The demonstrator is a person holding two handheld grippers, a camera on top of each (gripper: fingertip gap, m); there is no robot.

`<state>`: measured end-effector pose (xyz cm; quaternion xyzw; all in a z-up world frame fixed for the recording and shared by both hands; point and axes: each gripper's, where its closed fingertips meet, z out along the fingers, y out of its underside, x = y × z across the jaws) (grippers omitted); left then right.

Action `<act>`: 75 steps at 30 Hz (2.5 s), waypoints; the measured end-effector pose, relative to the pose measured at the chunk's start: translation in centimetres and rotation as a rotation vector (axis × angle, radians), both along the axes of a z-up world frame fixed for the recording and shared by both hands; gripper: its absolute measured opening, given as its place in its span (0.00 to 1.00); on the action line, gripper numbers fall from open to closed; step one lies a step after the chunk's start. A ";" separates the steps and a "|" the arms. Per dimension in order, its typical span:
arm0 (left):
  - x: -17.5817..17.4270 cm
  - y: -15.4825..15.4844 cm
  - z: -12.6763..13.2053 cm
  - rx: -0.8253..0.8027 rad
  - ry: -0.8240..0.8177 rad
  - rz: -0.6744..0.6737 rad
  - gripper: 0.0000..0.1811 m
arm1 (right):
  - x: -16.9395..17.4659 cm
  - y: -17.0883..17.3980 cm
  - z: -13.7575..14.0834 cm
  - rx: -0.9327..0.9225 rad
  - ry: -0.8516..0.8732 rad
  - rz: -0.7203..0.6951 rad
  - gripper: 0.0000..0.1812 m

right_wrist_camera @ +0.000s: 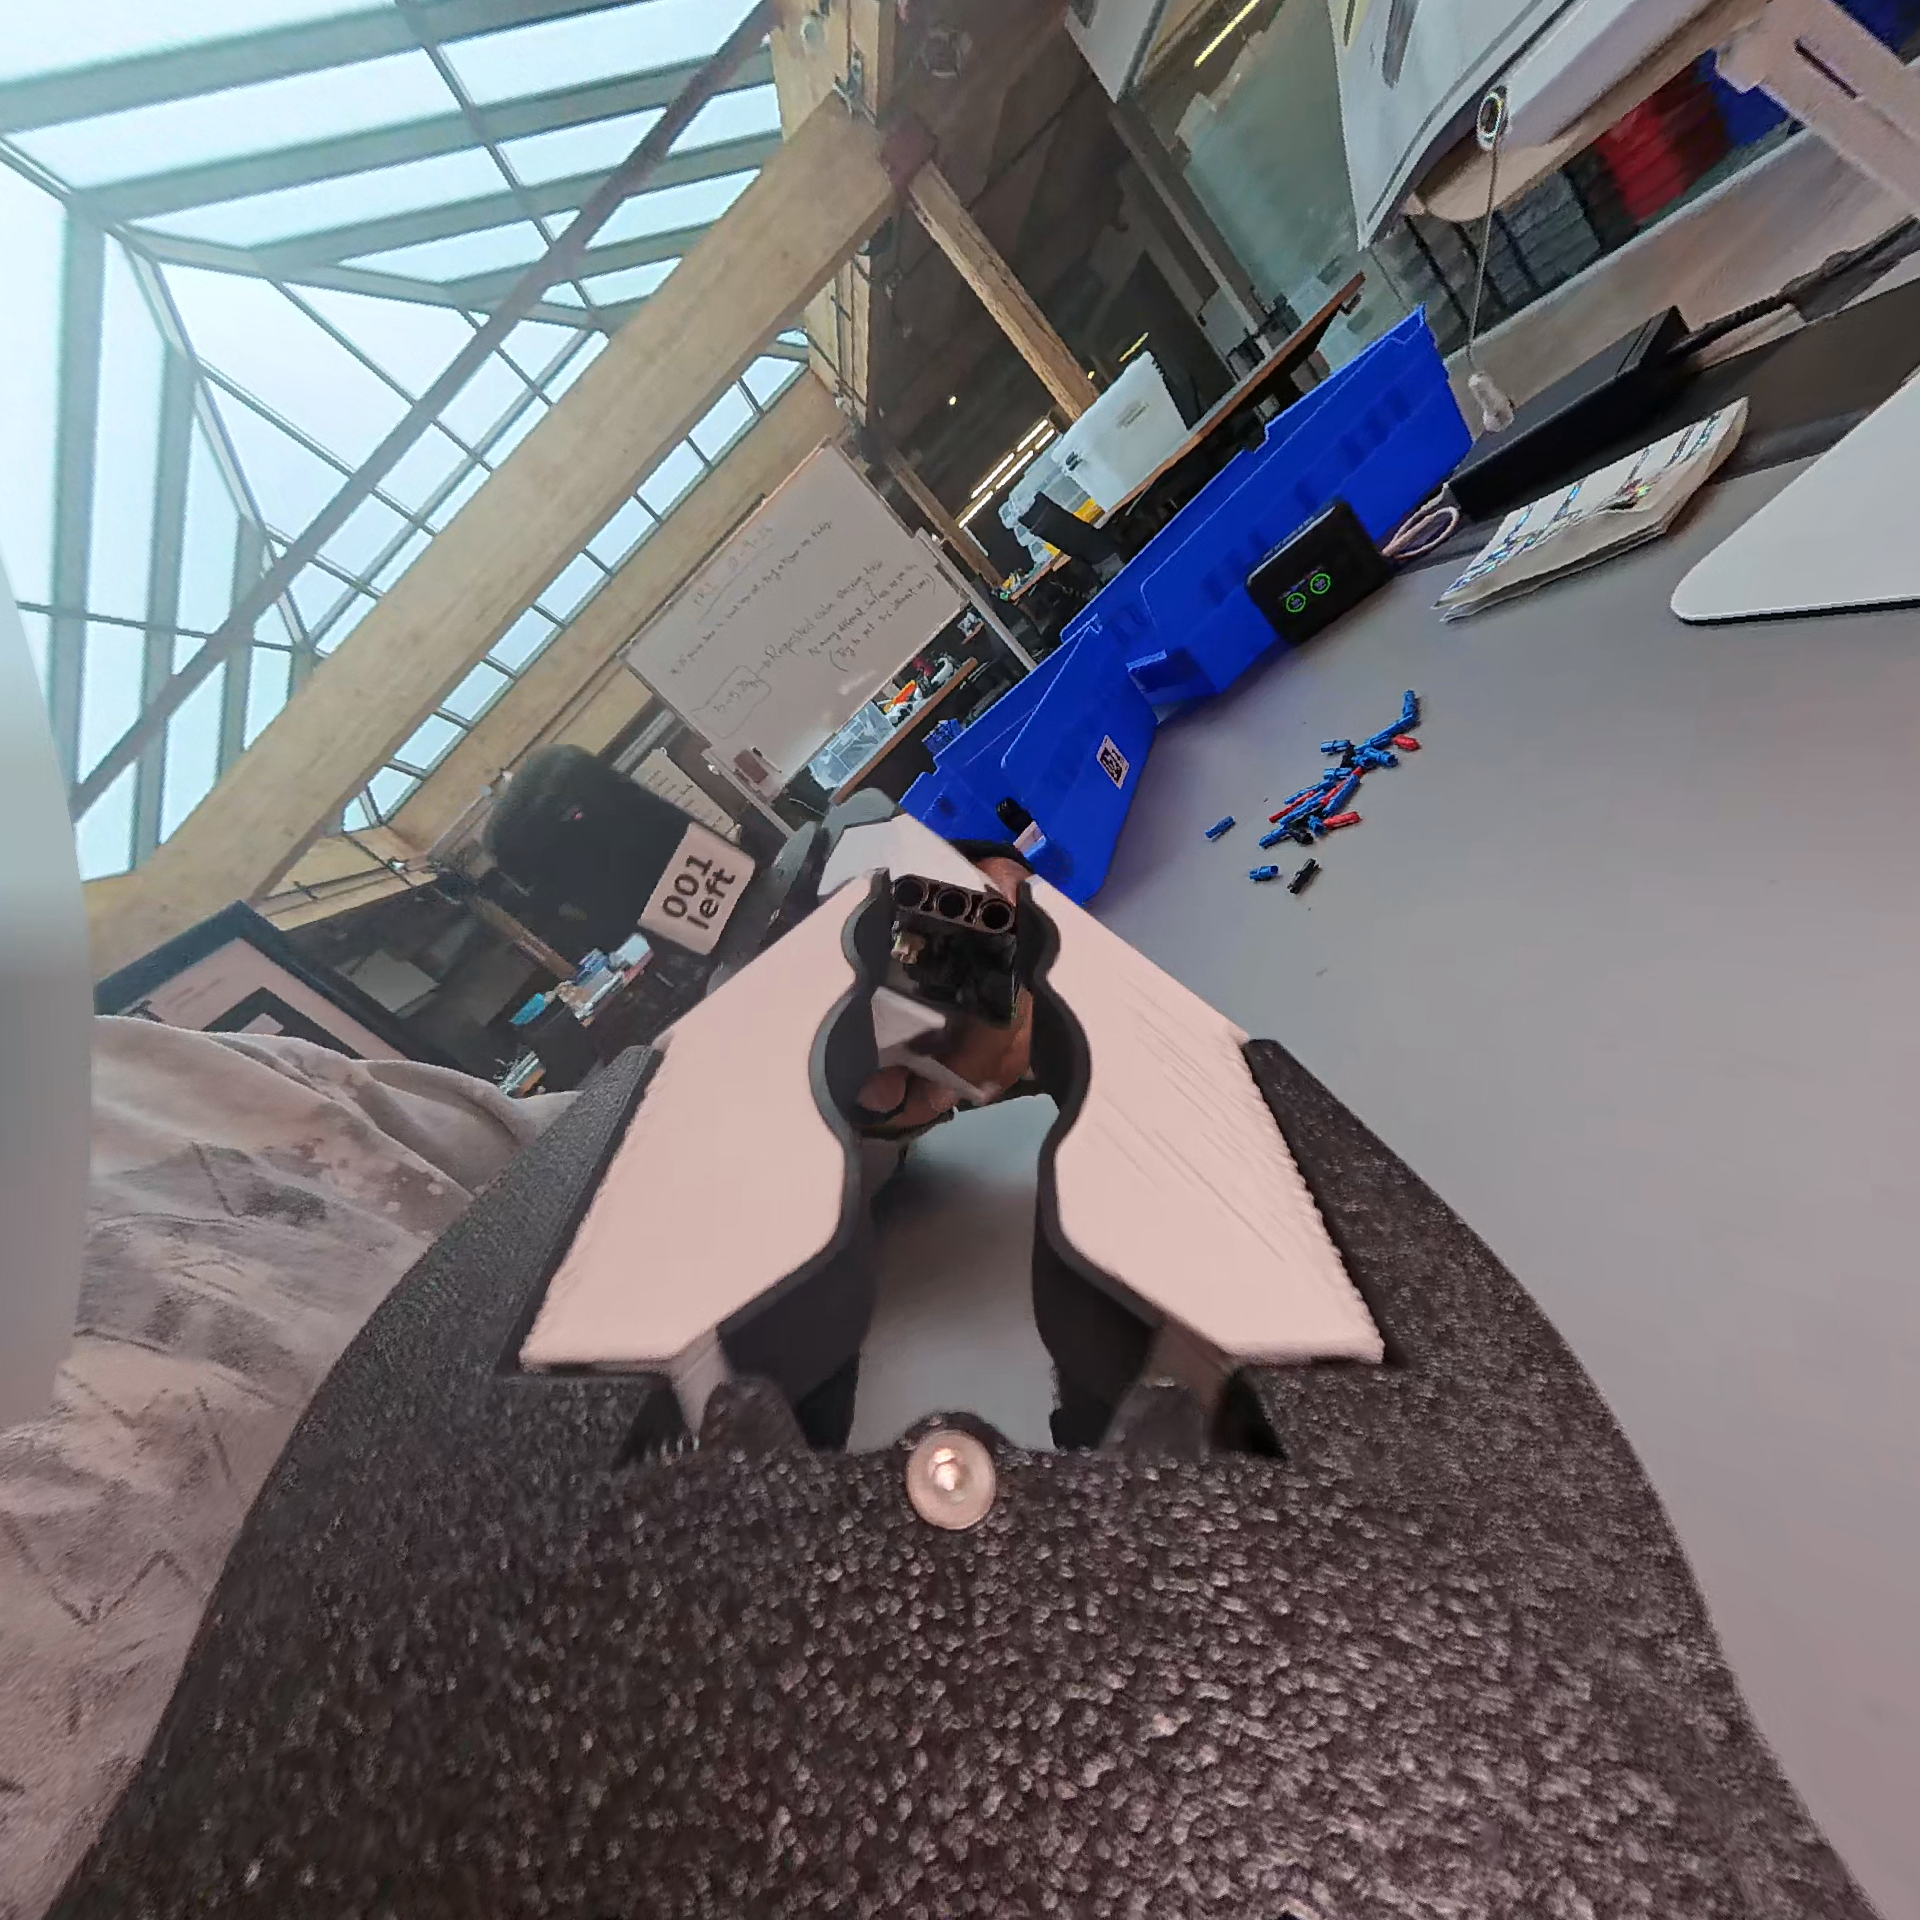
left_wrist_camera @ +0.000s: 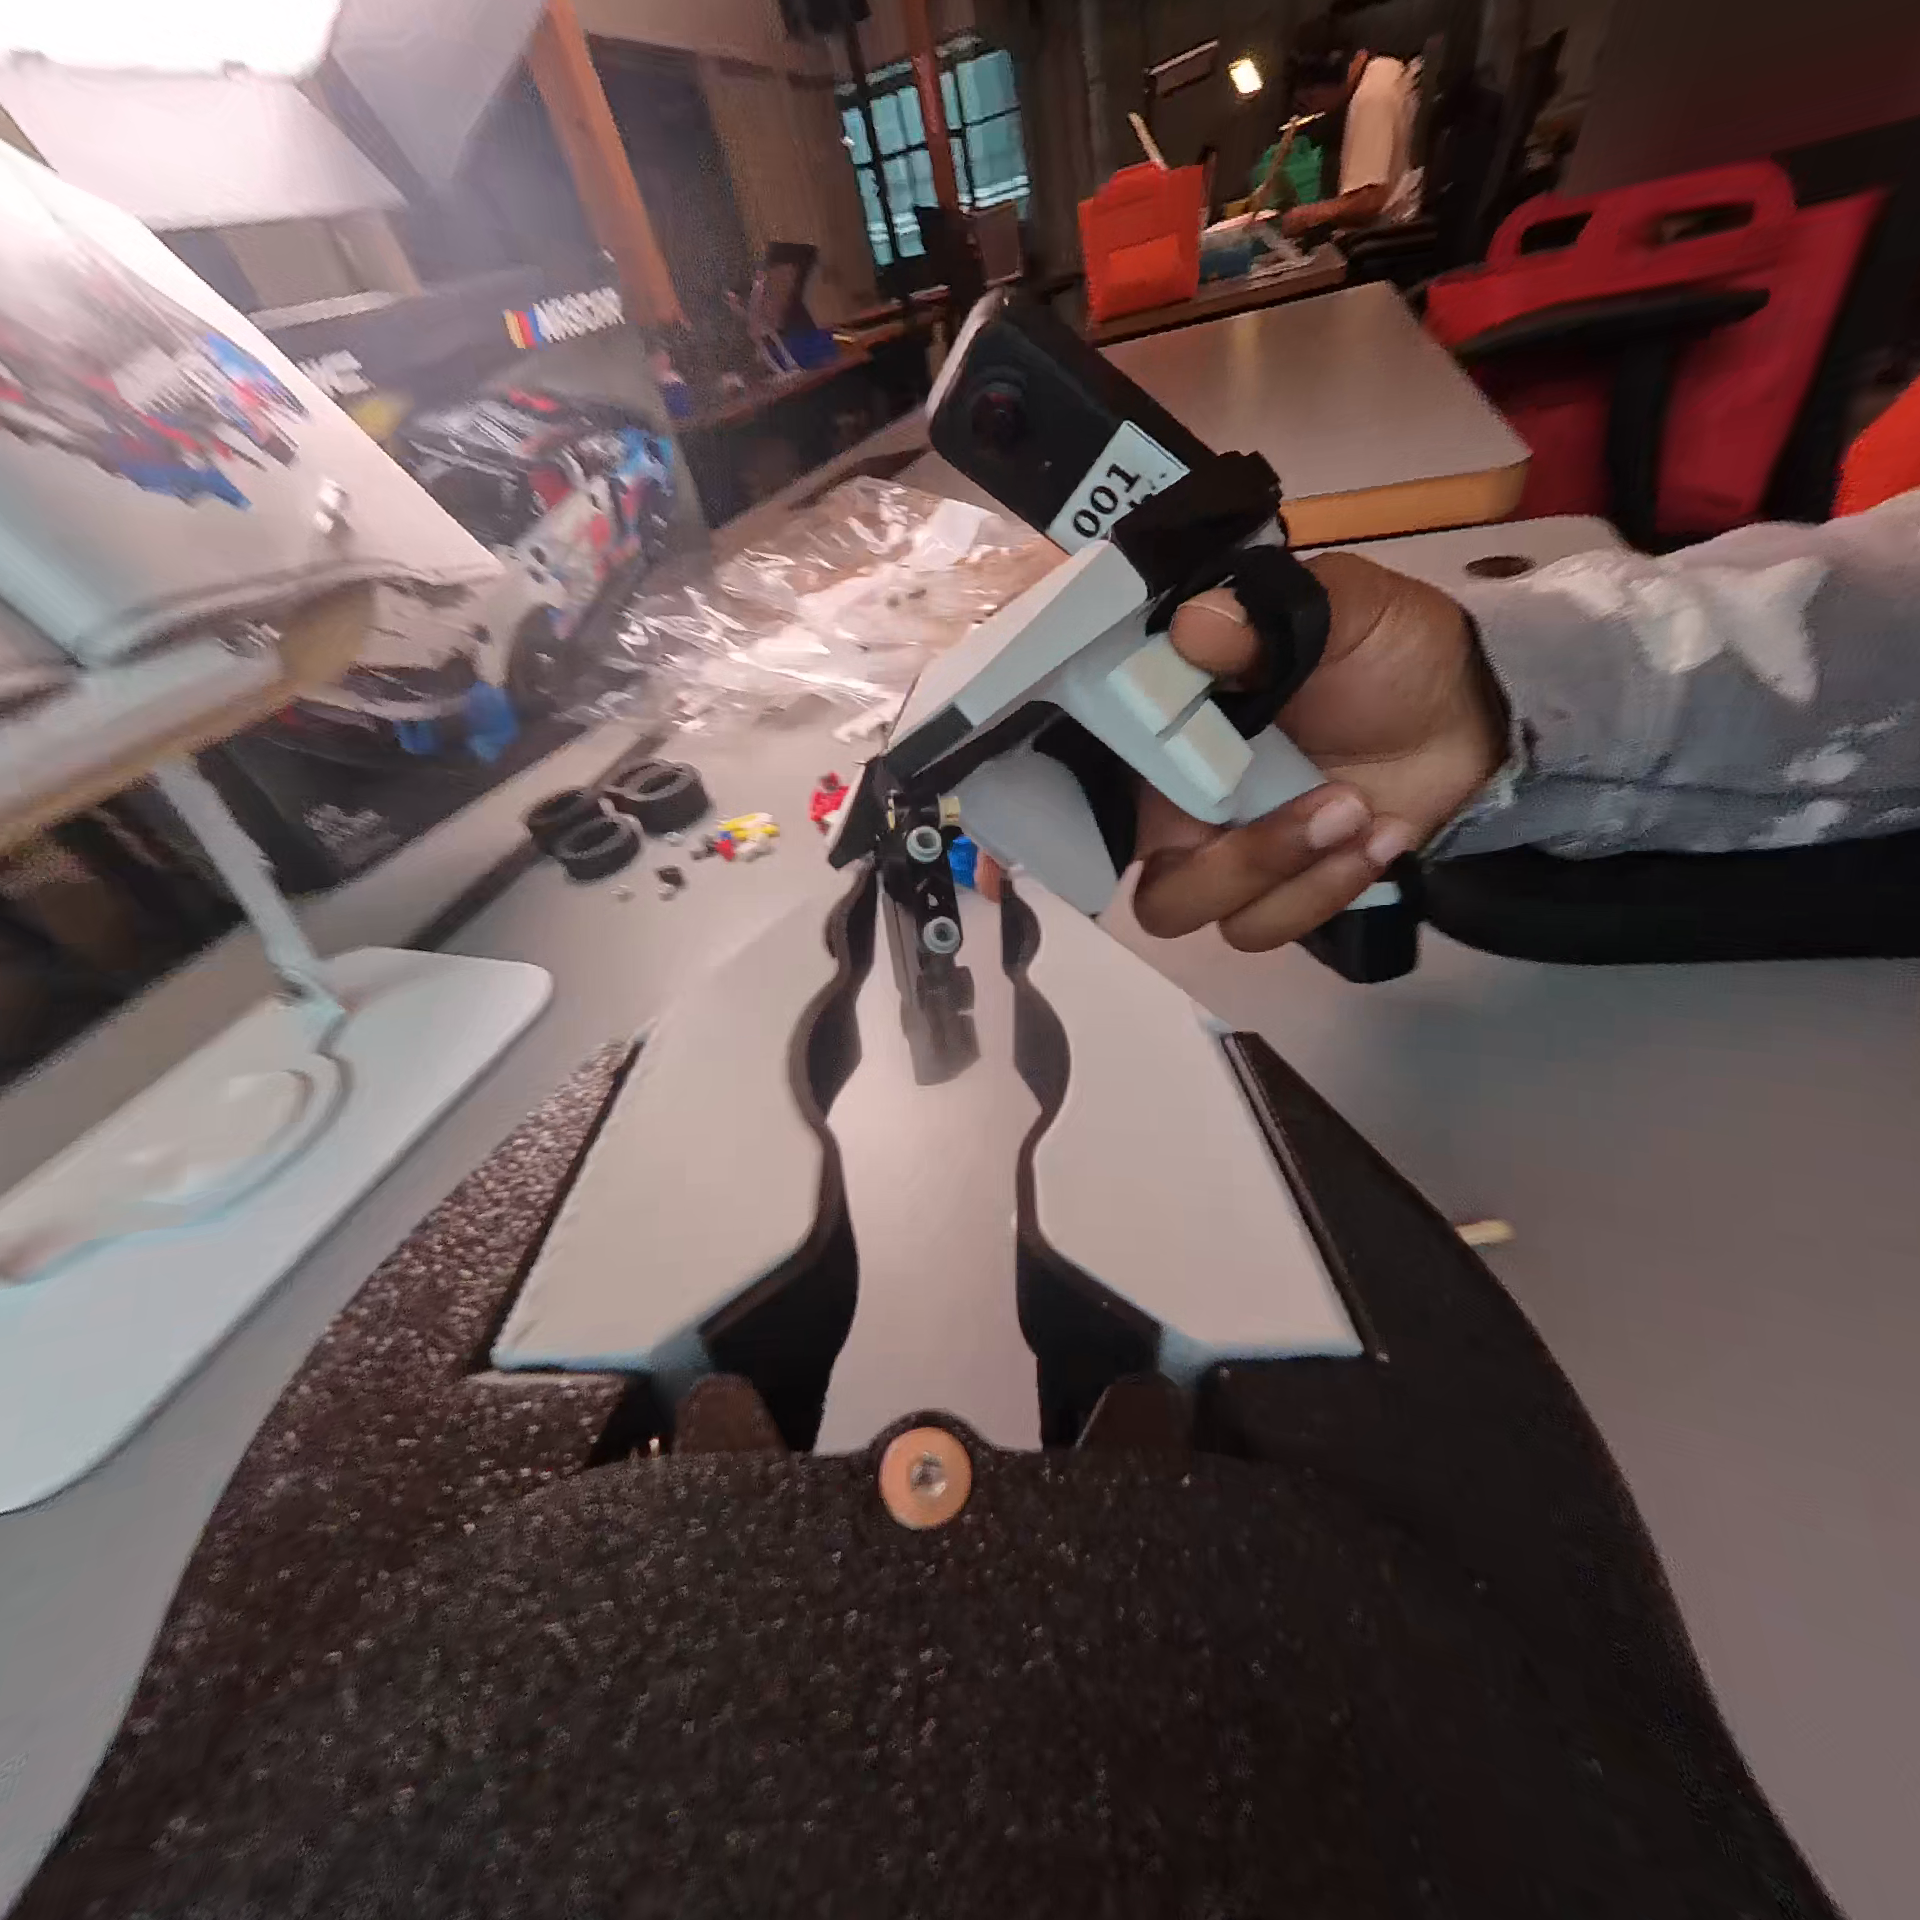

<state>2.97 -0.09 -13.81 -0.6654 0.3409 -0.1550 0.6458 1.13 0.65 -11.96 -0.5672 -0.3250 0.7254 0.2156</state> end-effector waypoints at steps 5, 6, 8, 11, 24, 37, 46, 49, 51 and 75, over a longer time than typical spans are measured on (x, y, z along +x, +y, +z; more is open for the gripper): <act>1.8 -1.9 -1.4 -0.490 -0.346 -0.300 0.22 | 0.4 -1.5 -0.7 0.179 -0.095 0.096 0.12; 1.9 -2.1 -1.8 -0.549 -0.369 -0.326 0.20 | 0.4 -1.9 -1.1 0.234 -0.119 0.110 0.12; 2.2 -2.8 -2.4 -0.605 -0.368 -0.378 0.19 | 0.6 -2.7 -1.6 0.325 -0.151 0.141 0.12; 3.1 -4.1 -3.0 -0.672 -0.354 -0.470 0.16 | 0.9 -3.9 -1.7 0.392 -0.154 0.201 0.12; 1.3 -1.9 -0.6 -0.533 -0.482 -0.370 0.15 | 0.9 -3.0 0.5 0.506 -0.041 0.041 0.11; 1.1 -1.0 -2.9 -0.548 -0.278 -0.214 0.15 | -0.2 -3.2 -1.7 0.716 -0.144 -0.031 0.04; 1.5 -1.8 -0.4 -0.544 -0.456 -0.331 0.14 | 0.7 -3.5 0.3 0.601 -0.019 0.023 0.03; 1.2 -1.9 0.7 -0.522 -0.509 -0.350 0.14 | 1.1 -3.5 1.1 0.559 0.028 0.030 0.03; 0.9 -1.9 1.5 -0.504 -0.552 -0.353 0.14 | 1.1 -3.5 1.6 0.544 0.052 0.024 0.03; -5.4 -0.3 4.3 -0.376 -0.679 -0.212 0.14 | 0.5 -2.3 -0.2 0.499 -0.004 0.003 0.00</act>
